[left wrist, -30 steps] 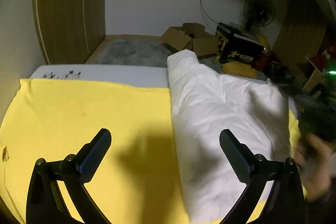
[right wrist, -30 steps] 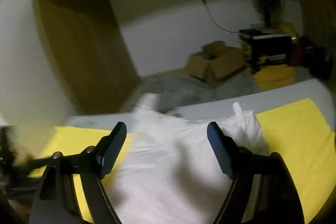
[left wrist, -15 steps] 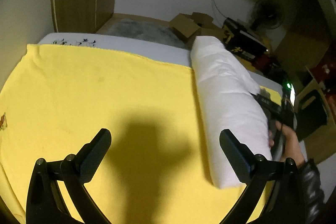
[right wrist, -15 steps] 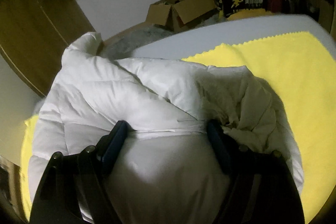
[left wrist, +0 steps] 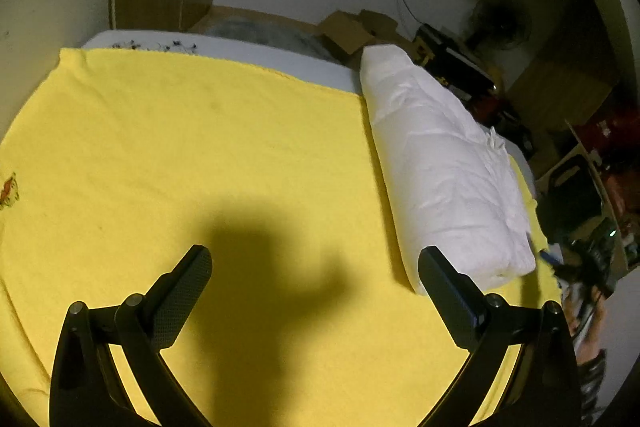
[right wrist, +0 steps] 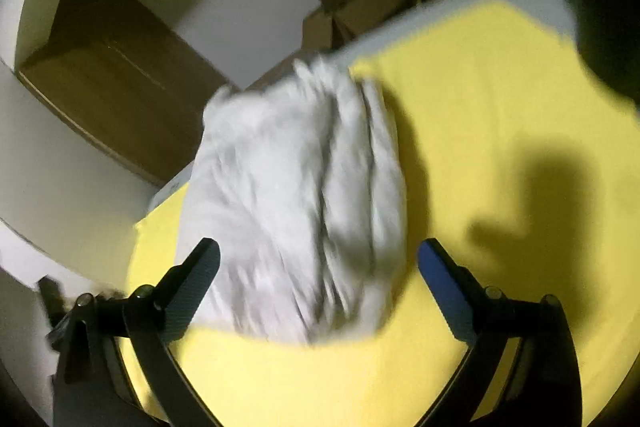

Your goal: Fold large clothes

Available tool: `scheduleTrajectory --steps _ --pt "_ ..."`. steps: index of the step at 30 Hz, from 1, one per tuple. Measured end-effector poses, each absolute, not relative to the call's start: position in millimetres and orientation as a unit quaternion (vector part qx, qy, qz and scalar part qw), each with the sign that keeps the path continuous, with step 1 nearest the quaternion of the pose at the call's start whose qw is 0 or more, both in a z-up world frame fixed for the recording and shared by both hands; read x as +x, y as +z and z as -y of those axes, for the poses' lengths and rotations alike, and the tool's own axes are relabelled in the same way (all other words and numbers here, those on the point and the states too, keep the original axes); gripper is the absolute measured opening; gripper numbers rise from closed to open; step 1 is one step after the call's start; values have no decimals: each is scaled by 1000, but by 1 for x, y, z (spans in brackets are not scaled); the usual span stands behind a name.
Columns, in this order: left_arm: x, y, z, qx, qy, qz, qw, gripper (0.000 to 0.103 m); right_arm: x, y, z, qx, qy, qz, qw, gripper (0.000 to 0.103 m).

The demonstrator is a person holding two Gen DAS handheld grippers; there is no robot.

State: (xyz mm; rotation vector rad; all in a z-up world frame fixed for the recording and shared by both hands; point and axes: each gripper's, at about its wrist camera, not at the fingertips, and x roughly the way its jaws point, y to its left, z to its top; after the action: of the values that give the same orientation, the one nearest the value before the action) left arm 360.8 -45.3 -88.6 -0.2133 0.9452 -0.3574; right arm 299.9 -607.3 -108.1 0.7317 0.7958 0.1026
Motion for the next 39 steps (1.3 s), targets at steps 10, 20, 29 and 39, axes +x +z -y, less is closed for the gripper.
scheduleTrajectory --steps 10,20,29,39 --pt "325 -86 54 -126 -196 -452 861 103 305 -174 603 449 95 -379 803 99" --pt "315 -88 47 -135 -187 -459 858 103 349 -179 575 429 92 -385 812 100" --pt "337 -98 64 -136 -188 -467 853 103 346 -176 567 411 91 -348 838 49" --pt "493 -112 119 -241 -248 -519 782 103 340 -186 568 414 109 -334 840 43"
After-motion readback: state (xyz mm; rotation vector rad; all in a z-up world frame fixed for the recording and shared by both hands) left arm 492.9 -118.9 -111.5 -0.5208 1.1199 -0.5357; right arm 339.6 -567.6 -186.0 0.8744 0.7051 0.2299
